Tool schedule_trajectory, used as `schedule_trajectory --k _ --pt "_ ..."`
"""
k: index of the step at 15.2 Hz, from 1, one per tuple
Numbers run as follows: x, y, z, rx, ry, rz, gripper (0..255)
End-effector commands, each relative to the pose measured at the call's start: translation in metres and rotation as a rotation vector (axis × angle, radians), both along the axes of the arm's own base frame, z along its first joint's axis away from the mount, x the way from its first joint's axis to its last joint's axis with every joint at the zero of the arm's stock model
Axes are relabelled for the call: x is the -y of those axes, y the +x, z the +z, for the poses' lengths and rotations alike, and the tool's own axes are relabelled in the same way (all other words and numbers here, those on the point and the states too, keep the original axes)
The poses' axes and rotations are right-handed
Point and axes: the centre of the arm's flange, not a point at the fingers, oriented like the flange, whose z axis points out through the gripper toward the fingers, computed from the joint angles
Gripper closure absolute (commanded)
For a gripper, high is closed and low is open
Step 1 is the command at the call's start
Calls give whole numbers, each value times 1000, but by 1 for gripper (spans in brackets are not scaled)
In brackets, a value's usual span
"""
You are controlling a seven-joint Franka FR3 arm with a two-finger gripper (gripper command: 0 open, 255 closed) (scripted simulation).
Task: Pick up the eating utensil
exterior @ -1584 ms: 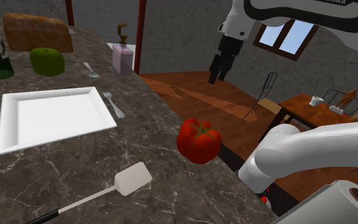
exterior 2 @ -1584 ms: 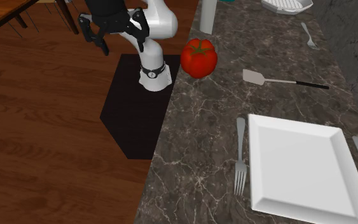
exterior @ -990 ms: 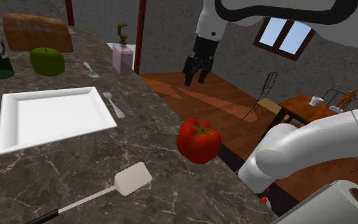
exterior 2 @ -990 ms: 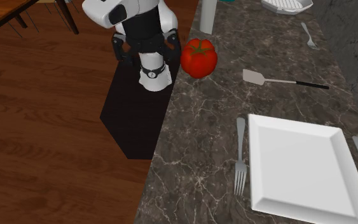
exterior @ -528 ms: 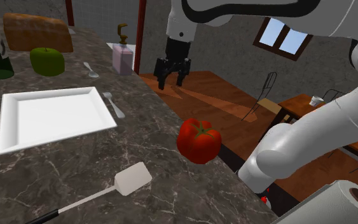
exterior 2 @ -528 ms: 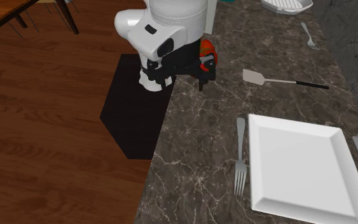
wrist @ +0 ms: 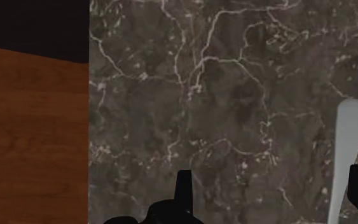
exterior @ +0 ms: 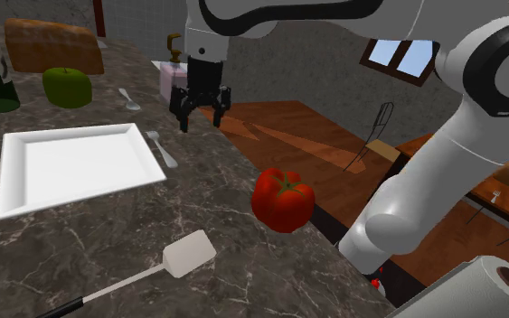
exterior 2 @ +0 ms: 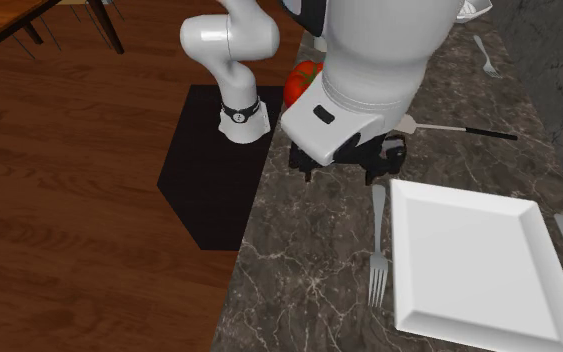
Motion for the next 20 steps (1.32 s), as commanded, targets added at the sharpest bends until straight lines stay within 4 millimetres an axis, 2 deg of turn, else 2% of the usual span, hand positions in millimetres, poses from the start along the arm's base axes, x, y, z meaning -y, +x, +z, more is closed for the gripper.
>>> schedule_trajectory --k 1,6,7,14,16,17,20 --pt "-21 15 -6 -8 -3 -16 0" --pt "-72 56 -26 -27 -11 -51 0" --pt "-76 59 -27 -28 -12 -54 0" --pt "-76 59 -67 -28 -12 -54 0" --pt "-76 59 -67 -28 -12 -54 0" --pt "-76 59 -67 -28 -12 -54 255" --pt "-76 59 -67 -28 -12 -54 255"
